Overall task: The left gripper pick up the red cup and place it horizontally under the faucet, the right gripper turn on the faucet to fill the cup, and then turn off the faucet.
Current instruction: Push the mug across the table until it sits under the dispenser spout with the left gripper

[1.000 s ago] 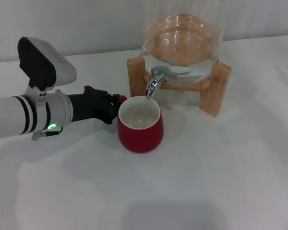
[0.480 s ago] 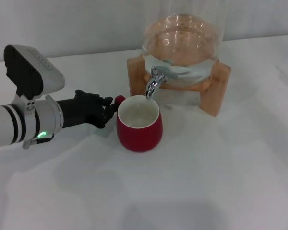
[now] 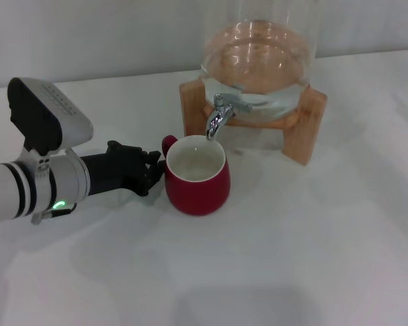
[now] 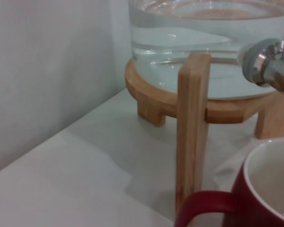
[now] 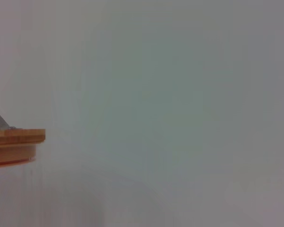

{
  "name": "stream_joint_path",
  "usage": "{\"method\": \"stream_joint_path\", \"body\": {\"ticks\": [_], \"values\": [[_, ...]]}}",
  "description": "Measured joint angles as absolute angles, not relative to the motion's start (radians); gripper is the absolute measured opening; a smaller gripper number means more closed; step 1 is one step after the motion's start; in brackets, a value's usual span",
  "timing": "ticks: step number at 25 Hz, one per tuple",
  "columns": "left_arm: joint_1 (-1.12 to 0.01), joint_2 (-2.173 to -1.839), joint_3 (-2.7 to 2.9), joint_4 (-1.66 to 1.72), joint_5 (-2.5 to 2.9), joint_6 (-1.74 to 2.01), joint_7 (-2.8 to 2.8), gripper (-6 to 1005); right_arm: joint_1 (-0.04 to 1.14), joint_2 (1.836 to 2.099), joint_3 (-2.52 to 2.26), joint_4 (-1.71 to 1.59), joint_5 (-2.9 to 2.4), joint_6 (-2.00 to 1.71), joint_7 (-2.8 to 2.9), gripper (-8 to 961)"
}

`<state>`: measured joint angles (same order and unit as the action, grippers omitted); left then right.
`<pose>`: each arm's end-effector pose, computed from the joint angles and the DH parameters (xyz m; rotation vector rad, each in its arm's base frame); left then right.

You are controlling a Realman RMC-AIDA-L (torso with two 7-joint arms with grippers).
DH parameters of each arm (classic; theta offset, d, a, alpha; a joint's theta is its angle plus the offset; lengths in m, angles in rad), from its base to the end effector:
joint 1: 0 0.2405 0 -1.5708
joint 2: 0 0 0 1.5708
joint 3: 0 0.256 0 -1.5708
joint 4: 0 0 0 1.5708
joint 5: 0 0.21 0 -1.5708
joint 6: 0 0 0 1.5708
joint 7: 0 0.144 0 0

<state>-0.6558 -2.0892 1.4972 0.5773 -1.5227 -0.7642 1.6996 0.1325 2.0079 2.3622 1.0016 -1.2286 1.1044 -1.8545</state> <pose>-0.2188 0.3881 -0.0935 -2.6380 -0.4478 -0.2280 0.3355 0.3123 0.1718 -1.7406 0.5257 0.7564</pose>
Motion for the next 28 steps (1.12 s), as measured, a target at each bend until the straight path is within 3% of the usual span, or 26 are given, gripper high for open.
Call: {"method": "stream_joint_path", "body": {"ticks": [10, 23, 28], "values": [[-0.580, -2.086, 1.564, 0.674, -1.523, -0.778, 1.659, 189, 0.130, 2.008, 2.362, 1.001, -1.229, 1.106, -1.854, 632], [-0.560, -2.084, 1.593, 0.701, -1.514, -0.768, 1.639, 191, 0.129, 2.008, 2.362, 0.999, -1.229, 1.106, -1.855, 632], [-0.478, -2.081, 1.587, 0.790, -1.512, -0.771, 1.665, 191, 0.129, 2.008, 2.362, 0.998, -1.229, 1.103, -1.854, 632]]}}
